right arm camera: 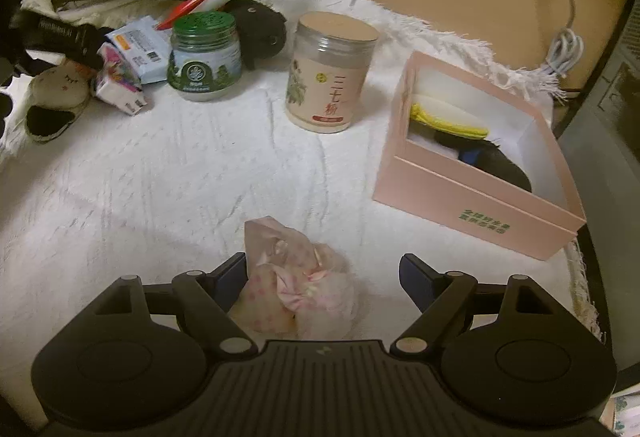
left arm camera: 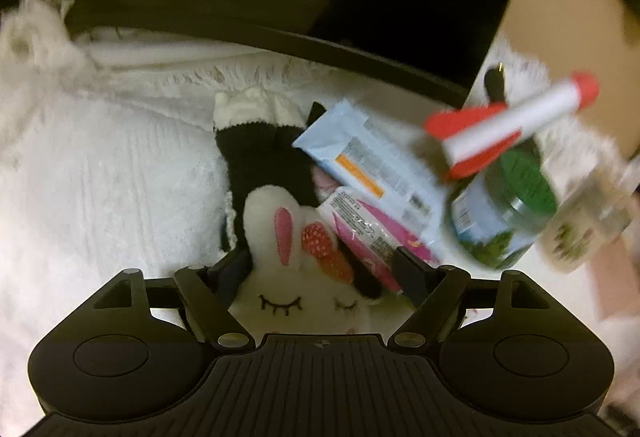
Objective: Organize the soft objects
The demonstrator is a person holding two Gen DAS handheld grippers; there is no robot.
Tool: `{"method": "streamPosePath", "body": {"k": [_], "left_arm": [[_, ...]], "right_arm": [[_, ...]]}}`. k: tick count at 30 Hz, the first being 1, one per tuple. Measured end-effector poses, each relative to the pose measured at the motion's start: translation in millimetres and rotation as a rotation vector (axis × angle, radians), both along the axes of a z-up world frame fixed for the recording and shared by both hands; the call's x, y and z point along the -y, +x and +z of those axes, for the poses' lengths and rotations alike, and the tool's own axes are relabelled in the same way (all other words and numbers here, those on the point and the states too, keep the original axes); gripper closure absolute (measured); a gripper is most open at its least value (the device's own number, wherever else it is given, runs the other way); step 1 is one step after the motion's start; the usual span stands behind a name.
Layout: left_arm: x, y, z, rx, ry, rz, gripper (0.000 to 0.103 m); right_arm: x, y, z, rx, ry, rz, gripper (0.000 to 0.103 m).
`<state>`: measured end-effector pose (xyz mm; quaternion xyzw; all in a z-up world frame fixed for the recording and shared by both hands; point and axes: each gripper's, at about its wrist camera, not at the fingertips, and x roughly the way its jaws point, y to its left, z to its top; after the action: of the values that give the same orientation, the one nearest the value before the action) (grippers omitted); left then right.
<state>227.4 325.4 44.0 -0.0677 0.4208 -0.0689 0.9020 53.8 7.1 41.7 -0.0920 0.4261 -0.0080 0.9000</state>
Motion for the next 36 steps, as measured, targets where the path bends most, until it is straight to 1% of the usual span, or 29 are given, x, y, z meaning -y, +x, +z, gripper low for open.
{"method": "streamPosePath", "body": {"k": [2,4,5,6,8,10,11,12,13,14,17,20,23,27,29,31,32,34,36], "left_arm": [[8.9,-0.7,-4.2,0.006,0.067,-0.019,0.023],[16.1,1.7,-7.7,0.001,0.100,-0.037,0.014],[18.6,4.7,-9.2,-0.006,0.096,-0.048,0.005],[20.1,6.8,-10.6,-0.010,0.084,-0.054,0.003],[25.2,9.1,-12.3,-0.010,0.087,-0.039,0.003],[27.6,5.9,-11.7,-0.002,0.094,-0.018,0.005],[26.9,1.7,-11.3,0.012,0.096,-0.006,0.015],[25.9,-2.9,-10.7,0.028,0.111,0.009,0.039],[24.4,-9.2,-9.7,0.046,0.151,0.039,0.050],[20.7,-14.8,-8.1,0.063,0.173,0.053,0.050],[4.8,-31.3,-5.0,0.081,0.083,0.028,0.054],[-3.4,-46.1,-0.2,0.068,0.037,0.006,0.055],[-9.5,-68.0,2.3,0.017,-0.010,-0.021,0.055],[-11.4,-98.0,4.5,-0.051,-0.027,-0.082,0.054],[-10.2,-108.8,0.6,-0.057,-0.023,-0.091,0.053],[-8.2,-108.2,-1.8,-0.049,-0.029,-0.078,0.050],[-6.5,-106.0,-4.1,-0.049,-0.032,-0.073,0.048],[-0.9,-100.6,-8.3,-0.045,-0.010,-0.081,0.041],[5.6,-96.5,-10.7,-0.027,0.005,-0.100,0.027]], "right_arm": [[3.1,-1.3,0.8,0.004,0.000,-0.010,0.021],[5.9,-2.0,1.2,0.007,0.002,-0.019,0.021],[6.5,-1.8,1.5,0.007,0.002,-0.022,0.021],[6.6,-1.7,1.8,0.009,0.002,-0.022,0.021],[5.0,-2.3,2.9,0.015,-0.004,-0.018,0.021],[2.9,-3.2,4.9,0.025,-0.011,-0.009,0.021],[2.3,-3.8,6.2,0.033,-0.016,-0.005,0.021],[1.9,-4.3,7.9,0.043,-0.021,-0.003,0.021],[2.2,-3.9,9.9,0.051,-0.023,-0.003,0.021],[3.1,-2.8,12.3,0.059,-0.022,-0.003,0.021],[7.2,6.1,21.5,0.084,-0.006,-0.011,0.021],[10.0,19.4,31.2,0.103,0.024,-0.023,0.021],[5.3,30.1,38.9,0.122,0.037,-0.020,0.021],[-11.9,37.4,44.2,0.141,0.031,0.028,0.021],[-22.5,40.7,44.7,0.141,0.036,0.068,0.021],[-34.4,44.4,44.3,0.134,0.043,0.105,0.021],[-40.1,46.6,43.2,0.130,0.049,0.122,0.021],[-51.1,51.7,42.3,0.121,0.058,0.152,0.021],[-59.7,56.2,41.5,0.112,0.070,0.173,0.021]]}}
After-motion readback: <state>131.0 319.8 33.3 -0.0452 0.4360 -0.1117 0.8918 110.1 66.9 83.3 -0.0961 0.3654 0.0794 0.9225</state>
